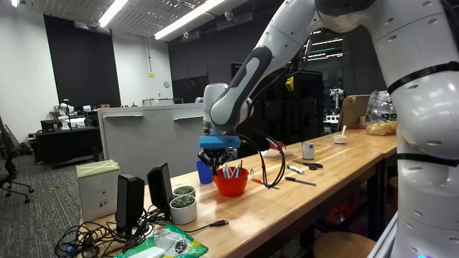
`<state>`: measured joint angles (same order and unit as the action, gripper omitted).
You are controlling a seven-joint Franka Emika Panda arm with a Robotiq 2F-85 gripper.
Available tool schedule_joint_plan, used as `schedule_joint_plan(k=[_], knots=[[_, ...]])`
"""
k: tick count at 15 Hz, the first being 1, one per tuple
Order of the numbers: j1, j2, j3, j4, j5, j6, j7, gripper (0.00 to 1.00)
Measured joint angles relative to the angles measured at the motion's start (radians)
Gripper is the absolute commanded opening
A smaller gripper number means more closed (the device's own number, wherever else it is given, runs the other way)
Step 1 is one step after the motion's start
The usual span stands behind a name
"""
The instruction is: Remove one pencil from the cup, then put the cup upright
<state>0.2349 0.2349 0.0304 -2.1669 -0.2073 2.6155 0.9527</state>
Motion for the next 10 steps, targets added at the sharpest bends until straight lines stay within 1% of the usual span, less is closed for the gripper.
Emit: schedule_joint_plan(k=[1, 3, 5, 10], knots=[[0.002, 0.0, 0.0, 0.001, -0.007, -0.002, 0.0, 0.28], [0.006, 0.0, 0.0, 0.003, -0.028, -0.006, 0.003, 0.3], [0.009, 0.0, 0.0, 0.006, -0.043, -0.008, 0.005, 0.4], [0.009, -0.006, -0.004, 0.023, -0.069, -0.011, 0.007, 0.73]])
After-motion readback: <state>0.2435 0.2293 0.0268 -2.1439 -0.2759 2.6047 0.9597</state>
